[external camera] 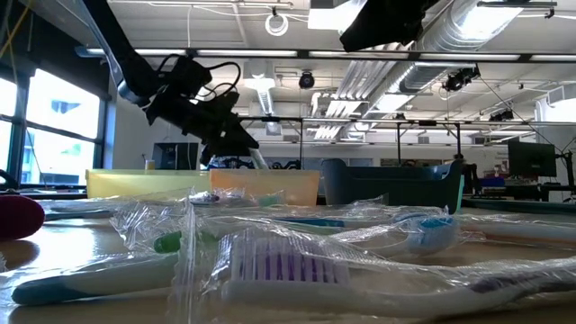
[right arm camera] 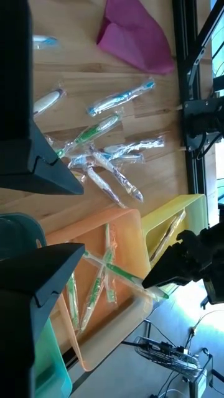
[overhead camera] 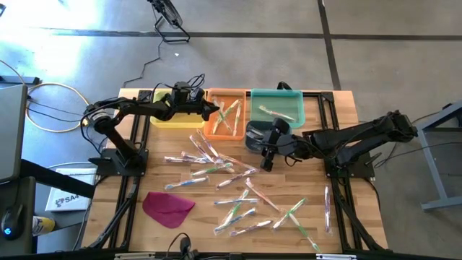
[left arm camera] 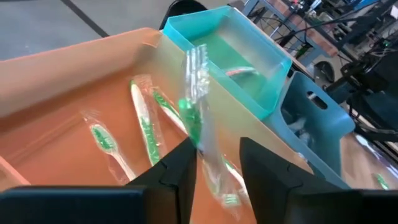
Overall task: Pick & Place Toothbrushes
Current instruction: Put the green toothbrush into the orange bin, then put the orange toothbrush into the blue bin
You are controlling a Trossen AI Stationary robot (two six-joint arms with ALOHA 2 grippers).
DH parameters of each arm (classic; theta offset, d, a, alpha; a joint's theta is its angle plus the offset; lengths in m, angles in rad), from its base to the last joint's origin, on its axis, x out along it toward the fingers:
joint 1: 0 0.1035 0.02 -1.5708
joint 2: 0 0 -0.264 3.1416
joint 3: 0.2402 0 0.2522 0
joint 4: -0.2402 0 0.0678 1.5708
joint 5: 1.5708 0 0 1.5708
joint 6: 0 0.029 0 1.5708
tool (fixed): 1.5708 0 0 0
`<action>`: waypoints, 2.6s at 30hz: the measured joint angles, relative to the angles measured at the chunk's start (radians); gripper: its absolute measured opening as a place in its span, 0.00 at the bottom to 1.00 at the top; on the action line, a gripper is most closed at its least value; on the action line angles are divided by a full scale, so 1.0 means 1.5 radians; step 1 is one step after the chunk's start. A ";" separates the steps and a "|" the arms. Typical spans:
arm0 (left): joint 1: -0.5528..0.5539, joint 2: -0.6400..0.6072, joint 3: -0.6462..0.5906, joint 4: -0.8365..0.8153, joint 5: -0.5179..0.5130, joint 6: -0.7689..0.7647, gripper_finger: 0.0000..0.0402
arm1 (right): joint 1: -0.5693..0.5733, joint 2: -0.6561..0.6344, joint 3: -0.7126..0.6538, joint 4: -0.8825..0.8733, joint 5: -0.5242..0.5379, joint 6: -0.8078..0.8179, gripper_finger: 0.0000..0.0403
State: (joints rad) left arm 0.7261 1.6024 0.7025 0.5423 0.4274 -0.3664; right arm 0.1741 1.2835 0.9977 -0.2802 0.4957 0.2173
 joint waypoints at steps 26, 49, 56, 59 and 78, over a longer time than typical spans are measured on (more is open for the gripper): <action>-0.080 0.000 0.088 -0.205 -0.314 0.183 0.32 | 0.000 0.000 0.000 0.001 0.001 0.000 0.32; -0.109 0.000 0.153 -0.239 -0.340 0.224 0.32 | 0.000 0.000 0.000 -0.001 0.000 0.017 0.32; -0.109 0.000 0.153 -0.241 -0.336 0.206 0.32 | 0.000 0.000 0.000 -0.001 0.000 0.015 0.32; -0.109 0.000 0.153 -0.242 -0.335 0.206 0.32 | 0.000 0.000 0.000 -0.001 0.000 0.015 0.32; -0.109 0.000 0.152 -0.253 -0.199 0.243 0.01 | 0.000 0.000 0.000 -0.001 0.002 0.015 0.32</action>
State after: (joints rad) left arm 0.5621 1.6024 0.9310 0.1622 0.1293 -0.0025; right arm 0.1739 1.2839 0.9977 -0.2810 0.4985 0.2398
